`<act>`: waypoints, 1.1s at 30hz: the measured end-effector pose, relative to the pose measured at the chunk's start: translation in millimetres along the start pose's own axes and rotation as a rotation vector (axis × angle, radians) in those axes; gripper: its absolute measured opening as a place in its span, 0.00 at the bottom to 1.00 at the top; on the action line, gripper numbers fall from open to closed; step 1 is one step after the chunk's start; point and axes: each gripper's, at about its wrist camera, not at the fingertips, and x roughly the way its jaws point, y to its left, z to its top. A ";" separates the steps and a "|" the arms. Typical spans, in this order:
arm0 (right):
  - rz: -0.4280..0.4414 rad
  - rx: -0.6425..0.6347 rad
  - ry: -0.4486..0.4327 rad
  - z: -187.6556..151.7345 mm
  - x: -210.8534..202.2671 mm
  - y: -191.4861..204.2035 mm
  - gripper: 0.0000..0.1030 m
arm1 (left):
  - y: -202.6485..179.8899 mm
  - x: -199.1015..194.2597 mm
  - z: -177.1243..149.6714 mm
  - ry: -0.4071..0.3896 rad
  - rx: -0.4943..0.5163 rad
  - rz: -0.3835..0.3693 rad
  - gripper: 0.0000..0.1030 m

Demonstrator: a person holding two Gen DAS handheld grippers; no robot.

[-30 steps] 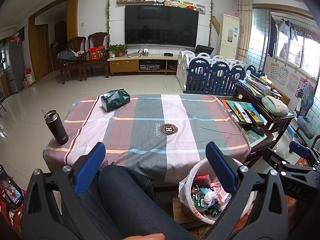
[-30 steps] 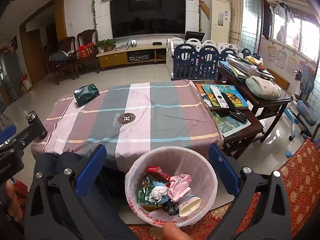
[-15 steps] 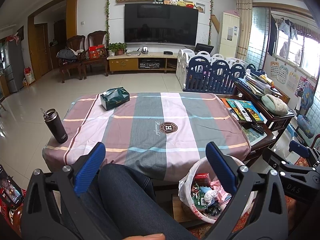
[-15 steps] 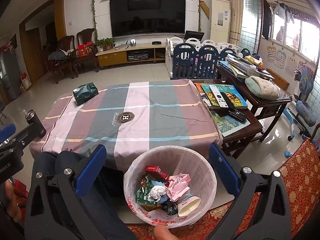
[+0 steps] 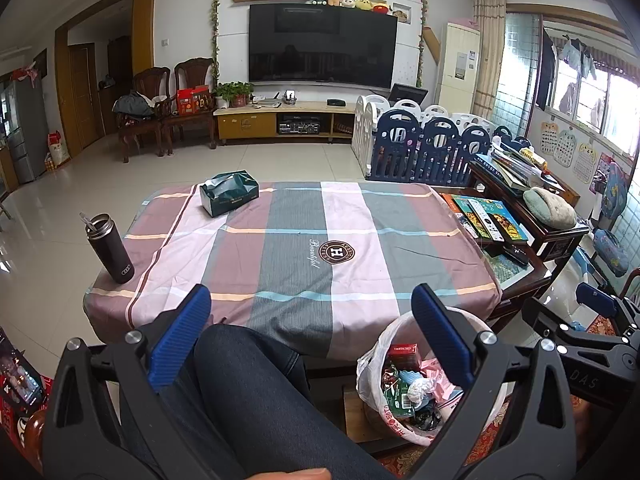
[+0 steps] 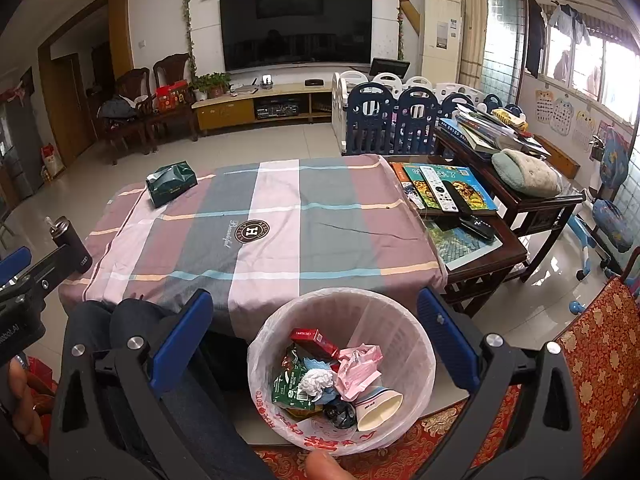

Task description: Collect trash

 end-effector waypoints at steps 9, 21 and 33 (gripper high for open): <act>0.002 0.002 0.007 -2.0 2.1 -0.2 0.97 | 0.0 -0.1 -1.3 0.005 -0.002 -0.002 0.97; 0.008 0.003 0.019 -1.8 5.6 -0.7 0.97 | -3.1 3.5 -3.8 0.018 0.002 -0.007 0.97; 0.010 0.007 0.028 -2.2 8.8 0.6 0.97 | -2.5 7.1 -3.0 0.029 -0.002 -0.023 0.97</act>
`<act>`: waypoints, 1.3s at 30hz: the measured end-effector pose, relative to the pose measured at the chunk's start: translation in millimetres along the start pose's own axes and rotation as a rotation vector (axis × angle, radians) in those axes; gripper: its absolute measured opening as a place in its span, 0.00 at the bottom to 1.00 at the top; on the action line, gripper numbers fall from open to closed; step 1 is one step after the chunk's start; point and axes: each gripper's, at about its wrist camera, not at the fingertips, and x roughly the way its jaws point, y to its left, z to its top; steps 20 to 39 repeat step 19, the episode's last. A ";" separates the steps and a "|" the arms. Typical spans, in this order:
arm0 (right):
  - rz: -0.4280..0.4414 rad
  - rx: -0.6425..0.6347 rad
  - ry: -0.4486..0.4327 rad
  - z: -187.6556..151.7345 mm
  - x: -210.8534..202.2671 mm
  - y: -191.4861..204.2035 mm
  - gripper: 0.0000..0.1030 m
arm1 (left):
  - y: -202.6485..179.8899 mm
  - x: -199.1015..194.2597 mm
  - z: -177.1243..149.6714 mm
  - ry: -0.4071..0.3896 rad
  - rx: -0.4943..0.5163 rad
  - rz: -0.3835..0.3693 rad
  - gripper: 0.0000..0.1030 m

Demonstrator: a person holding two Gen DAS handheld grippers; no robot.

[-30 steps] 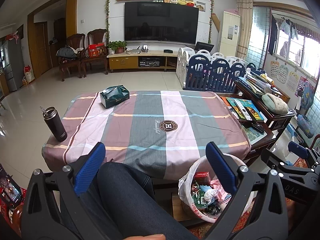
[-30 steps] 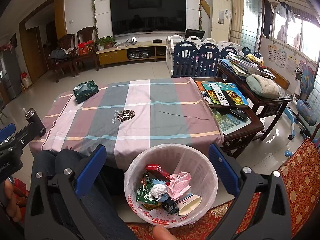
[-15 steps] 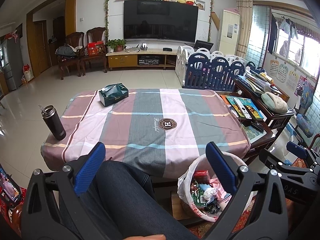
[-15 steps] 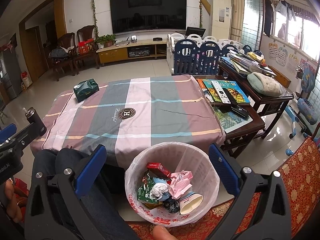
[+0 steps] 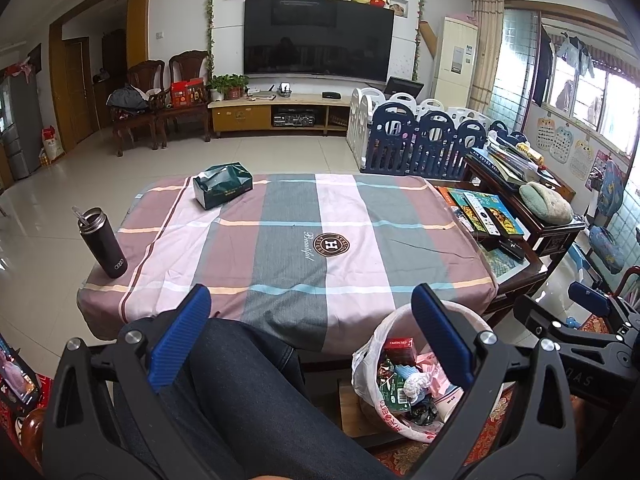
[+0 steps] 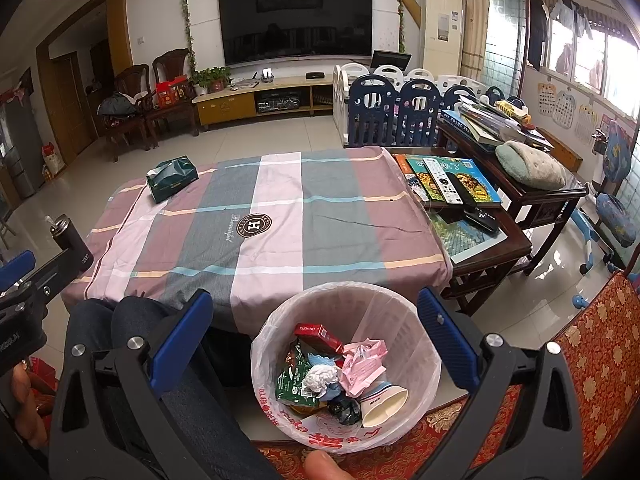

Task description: Collect trash

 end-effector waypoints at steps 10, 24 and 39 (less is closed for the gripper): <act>0.001 0.015 0.005 -0.3 1.9 -0.9 0.97 | 1.7 -0.6 2.4 -0.009 0.002 0.003 0.97; 0.007 0.036 -0.051 6.7 -7.9 -7.2 0.97 | 4.0 14.2 0.9 0.008 0.008 0.025 0.97; 0.007 0.036 -0.051 6.7 -7.9 -7.2 0.97 | 4.0 14.2 0.9 0.008 0.008 0.025 0.97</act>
